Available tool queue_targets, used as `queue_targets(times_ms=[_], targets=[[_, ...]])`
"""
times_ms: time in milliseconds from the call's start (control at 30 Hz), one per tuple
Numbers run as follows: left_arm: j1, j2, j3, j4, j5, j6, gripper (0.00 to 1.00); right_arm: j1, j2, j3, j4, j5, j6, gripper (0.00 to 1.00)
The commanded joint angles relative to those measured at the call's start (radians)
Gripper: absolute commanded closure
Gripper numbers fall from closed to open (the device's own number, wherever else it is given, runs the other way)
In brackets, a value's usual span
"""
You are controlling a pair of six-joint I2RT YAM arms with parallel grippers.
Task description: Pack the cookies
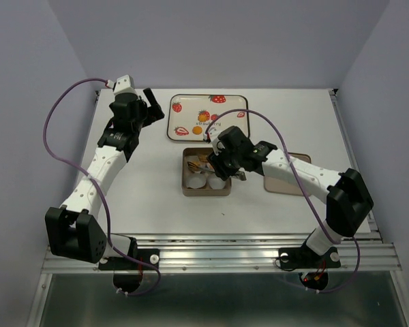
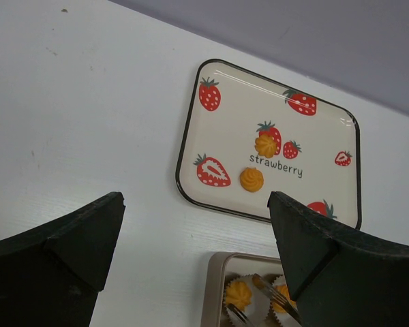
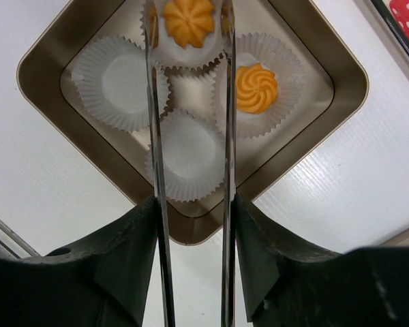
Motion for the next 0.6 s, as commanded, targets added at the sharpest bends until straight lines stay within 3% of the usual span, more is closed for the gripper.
queue_targets(times_ms=[0,300,567], targets=[[-0.004,-0.016,-0.012,0.049,0.001,0.014,0.01,0.01,-0.001,0.051,0.016,0.017,-0.002,0.47],[-0.004,-0.002,0.01,0.049,0.016,0.01,0.01,0.01,-0.025,0.056,0.016,0.017,0.004,0.47],[-0.004,-0.002,0.025,0.053,0.022,0.017,0.01,0.01,-0.171,0.035,0.048,-0.063,0.0,0.48]])
